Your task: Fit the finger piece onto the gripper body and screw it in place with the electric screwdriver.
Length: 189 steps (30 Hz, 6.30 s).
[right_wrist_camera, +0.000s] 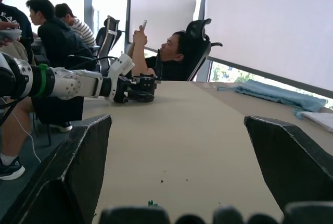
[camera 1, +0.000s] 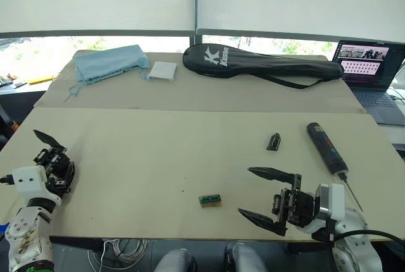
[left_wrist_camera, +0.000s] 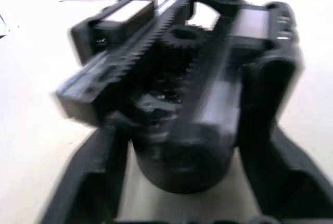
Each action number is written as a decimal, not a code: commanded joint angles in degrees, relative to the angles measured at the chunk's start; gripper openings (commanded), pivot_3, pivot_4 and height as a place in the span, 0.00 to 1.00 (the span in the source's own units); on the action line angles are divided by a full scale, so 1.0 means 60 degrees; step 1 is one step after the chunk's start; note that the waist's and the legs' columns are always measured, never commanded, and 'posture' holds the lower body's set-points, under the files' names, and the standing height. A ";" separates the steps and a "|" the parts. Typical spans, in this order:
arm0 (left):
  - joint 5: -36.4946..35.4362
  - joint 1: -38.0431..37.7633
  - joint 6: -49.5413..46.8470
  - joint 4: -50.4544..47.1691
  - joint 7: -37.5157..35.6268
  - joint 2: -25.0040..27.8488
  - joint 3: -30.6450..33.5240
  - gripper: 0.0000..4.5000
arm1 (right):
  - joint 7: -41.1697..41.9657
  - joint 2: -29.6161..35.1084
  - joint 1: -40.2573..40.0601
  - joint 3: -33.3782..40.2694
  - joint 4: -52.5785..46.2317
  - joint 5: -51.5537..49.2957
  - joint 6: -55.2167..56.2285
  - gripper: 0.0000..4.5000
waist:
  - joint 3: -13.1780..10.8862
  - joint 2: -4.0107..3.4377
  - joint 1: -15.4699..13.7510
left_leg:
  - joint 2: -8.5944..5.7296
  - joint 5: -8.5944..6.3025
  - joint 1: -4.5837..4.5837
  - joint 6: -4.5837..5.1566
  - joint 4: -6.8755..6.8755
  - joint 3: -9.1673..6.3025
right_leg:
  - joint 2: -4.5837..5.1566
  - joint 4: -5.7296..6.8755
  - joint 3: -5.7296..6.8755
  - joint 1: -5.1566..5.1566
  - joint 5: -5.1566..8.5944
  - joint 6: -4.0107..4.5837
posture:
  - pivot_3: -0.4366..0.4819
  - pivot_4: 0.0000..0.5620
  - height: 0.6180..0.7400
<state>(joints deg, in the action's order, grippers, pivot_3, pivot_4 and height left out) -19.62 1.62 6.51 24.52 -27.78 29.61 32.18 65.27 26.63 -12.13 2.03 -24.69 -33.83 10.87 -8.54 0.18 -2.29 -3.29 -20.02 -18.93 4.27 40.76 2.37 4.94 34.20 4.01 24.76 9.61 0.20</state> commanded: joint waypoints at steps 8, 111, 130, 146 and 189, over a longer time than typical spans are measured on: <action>-0.1030 -0.0070 0.0139 -0.2594 -0.0927 -0.0488 -0.0580 0.52 | 0.0165 0.0342 -0.0433 0.0386 -0.0343 -0.0255 0.0213 1.00 | -0.0042 0.0095 0.0003 | -0.0004 -0.0001 -0.0015 0.0000 0.0004 -0.0004 | 0.0016 -0.0011 0.0016 0.0001 -0.0003 -0.0004 | 0.48 0.27 1.00; 0.1519 0.1109 -0.2173 -0.5051 -0.2458 -0.2599 -0.6248 0.50 | -0.1087 0.1061 -0.2705 0.1433 -0.0873 0.0314 0.0505 1.00 | -0.0058 0.0044 -0.0021 | 0.0001 0.0028 -0.0072 0.0115 0.0022 -0.0004 | 0.0009 -0.0016 -0.0020 0.0060 -0.0010 -0.0005 | 0.48 0.27 1.00; 0.1902 0.0869 -0.2069 -0.4601 -0.2226 -0.2479 -0.7197 0.50 | -0.1324 0.1290 -0.2590 0.1671 -0.1219 0.0263 0.0136 1.00 | -0.0047 0.0027 -0.0046 | 0.0002 0.0027 -0.0068 0.0116 0.0023 -0.0004 | 0.0013 -0.0015 -0.0020 0.0053 -0.0010 -0.0005 | 0.48 0.27 1.00; 0.0978 0.1141 -0.1645 -0.3742 -0.3542 -0.1332 -0.6378 0.99 | -0.1655 0.1033 -0.2803 0.1412 -0.1434 0.0491 0.0176 1.00 | -0.0016 -0.0017 0.0029 | 0.0005 0.0028 -0.0058 0.0114 0.0019 -0.0004 | 0.0007 -0.0010 -0.0020 0.0052 -0.0009 -0.0003 | 0.48 0.27 1.00; 0.0880 0.5291 0.0548 0.1768 -0.8887 -0.1605 -0.6319 0.52 | -0.2322 0.1042 -0.2498 0.1498 -0.1694 0.0106 -0.0273 1.00 | -0.0019 -0.0003 0.0129 | 0.0004 0.0037 -0.0068 0.0114 0.0039 0.0001 | 0.0000 -0.0012 -0.0015 0.0047 -0.0011 -0.0007 | 0.48 0.27 1.00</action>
<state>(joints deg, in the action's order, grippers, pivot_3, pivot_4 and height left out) -10.89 34.92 14.51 42.02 -82.88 19.96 -7.39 52.24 33.21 -27.88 10.01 -32.92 -30.78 9.73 -8.66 0.16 -1.52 -3.24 -19.80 -19.35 4.95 40.97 2.38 4.93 34.12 3.89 25.09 9.54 0.16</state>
